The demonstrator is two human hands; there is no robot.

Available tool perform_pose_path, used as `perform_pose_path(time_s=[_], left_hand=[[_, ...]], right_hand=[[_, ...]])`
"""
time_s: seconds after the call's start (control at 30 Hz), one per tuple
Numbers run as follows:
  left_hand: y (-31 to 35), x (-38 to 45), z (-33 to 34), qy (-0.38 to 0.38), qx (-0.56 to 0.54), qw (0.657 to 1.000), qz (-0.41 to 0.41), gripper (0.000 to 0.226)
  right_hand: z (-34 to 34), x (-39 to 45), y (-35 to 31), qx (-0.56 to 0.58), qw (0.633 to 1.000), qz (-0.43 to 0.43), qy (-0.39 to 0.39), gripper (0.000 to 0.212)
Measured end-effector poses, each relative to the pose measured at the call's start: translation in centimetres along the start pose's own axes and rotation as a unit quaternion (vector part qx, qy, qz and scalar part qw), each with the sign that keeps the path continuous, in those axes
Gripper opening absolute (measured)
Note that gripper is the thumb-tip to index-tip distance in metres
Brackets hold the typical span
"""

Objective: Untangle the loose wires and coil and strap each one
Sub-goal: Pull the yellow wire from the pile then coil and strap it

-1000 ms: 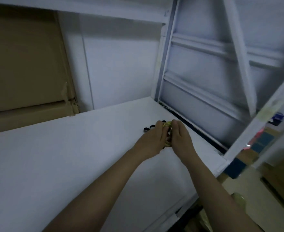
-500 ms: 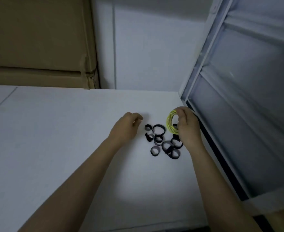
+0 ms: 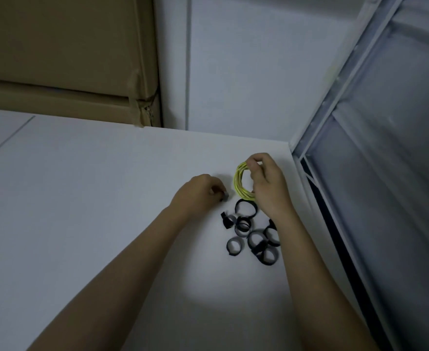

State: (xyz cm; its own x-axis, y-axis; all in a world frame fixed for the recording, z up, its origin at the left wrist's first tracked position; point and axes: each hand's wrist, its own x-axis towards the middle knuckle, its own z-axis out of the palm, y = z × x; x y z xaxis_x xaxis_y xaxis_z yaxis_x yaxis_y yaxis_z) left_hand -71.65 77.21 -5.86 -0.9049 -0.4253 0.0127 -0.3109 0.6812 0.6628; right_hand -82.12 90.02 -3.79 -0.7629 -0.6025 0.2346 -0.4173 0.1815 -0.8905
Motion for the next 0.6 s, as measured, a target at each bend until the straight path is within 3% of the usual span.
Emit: perform_pose_path(time_s=[0.17,0.37,0.6], left_hand=[[-0.5,0.7,-1.1,0.101,-0.143,0.985,0.008,0.024],[-0.2,2.0,-1.9,0.180,-0.244,0.953,0.008,0.014],[0.0,2.3,-2.1,0.199,-0.285,0.937,0.039,0.007]], right_hand=[[0.7,1.6,0.1,0.012,0.999,-0.017,-0.031,0.021],[1.6,2.8,-0.3,0.011,0.994,-0.037,-0.101,0.020],[2.1,3.3,-0.3,-0.013,0.991,-0.059,-0.116,0.014]])
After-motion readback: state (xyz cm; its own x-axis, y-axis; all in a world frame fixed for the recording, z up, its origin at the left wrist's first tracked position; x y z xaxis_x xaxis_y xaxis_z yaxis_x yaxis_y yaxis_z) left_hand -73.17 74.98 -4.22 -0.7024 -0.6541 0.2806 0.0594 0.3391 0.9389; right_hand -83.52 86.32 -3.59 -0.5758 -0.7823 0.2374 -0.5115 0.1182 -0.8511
